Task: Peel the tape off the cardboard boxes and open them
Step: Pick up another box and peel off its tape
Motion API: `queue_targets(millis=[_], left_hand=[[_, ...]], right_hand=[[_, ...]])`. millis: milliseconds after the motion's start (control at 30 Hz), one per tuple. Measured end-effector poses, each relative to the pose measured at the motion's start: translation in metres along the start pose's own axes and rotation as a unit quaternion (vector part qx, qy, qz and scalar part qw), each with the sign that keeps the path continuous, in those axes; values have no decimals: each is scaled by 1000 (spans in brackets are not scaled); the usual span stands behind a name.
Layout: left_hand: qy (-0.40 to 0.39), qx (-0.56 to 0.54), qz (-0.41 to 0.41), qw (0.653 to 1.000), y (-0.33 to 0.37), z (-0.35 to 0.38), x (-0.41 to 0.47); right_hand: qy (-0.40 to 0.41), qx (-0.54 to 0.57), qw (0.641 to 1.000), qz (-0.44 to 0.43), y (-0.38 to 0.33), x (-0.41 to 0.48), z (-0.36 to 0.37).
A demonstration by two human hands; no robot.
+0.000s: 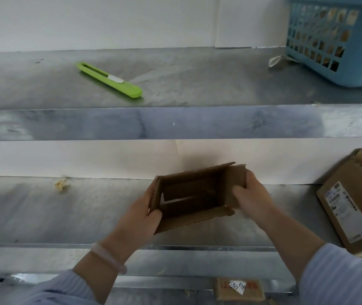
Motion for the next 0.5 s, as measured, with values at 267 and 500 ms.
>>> queue_targets(millis=[267, 500], left_hand=[[-99, 197, 164, 961, -28, 23, -27], [-116, 303, 226, 919, -49, 57, -34]], right_hand=[[-100, 377, 899, 200, 33, -13, -15], [-46, 127, 971, 196, 79, -10, -1]])
Point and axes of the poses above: each hand's wrist, its own x-axis towards the middle knuckle, its own z-axis out of the palm, y = z × x, the point moved 6 cm from there along x, towards the middle knuckle, and after that the axes turned 14 degrees about x, right-handed, at the moved point
